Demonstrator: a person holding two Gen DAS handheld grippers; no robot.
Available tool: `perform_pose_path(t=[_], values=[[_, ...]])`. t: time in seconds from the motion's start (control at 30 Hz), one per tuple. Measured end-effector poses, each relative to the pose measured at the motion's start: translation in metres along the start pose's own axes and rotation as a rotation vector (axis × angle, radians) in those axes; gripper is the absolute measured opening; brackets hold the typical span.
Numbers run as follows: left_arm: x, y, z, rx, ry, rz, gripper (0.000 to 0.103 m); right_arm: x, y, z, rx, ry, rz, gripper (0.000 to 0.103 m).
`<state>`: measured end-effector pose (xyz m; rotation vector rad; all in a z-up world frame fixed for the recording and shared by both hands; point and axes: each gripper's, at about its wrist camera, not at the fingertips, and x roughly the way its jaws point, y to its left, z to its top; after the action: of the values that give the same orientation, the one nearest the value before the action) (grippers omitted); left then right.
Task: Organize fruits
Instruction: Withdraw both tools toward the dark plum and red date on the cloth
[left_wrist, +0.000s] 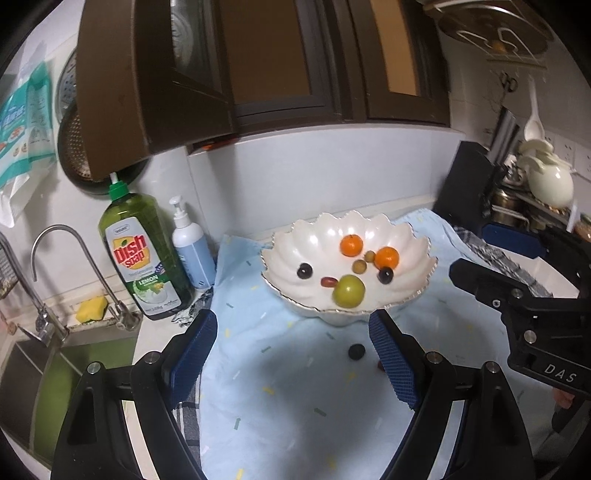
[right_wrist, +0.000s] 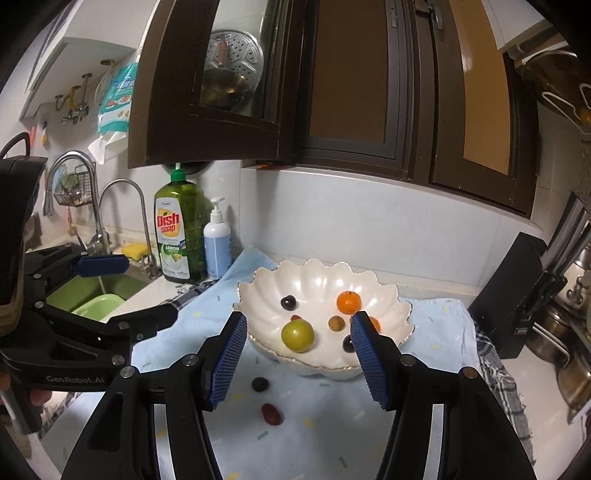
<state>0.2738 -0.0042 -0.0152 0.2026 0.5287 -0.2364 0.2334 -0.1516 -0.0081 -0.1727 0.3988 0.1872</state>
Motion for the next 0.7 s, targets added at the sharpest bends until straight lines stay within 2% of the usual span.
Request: perform_pose_path(t=[0.17, 0.37, 0.7], values=[[0.004, -0.003, -0.009, 0.049, 0.006, -0.012, 0.084, 0.002, 0.005, -0.012, 0.008, 0.028, 0.005, 0.060], [0.018, -0.006, -0.020, 0.109, 0.029, -0.072, 0.083, 0.015, 0.007, -0.026, 0.027, 0.089, 0.003, 0.060], [0.049, -0.009, -0.035, 0.196, 0.071, -0.173, 0.074, 0.040, 0.015, -0.051, 0.042, 0.201, 0.015, 0.059]])
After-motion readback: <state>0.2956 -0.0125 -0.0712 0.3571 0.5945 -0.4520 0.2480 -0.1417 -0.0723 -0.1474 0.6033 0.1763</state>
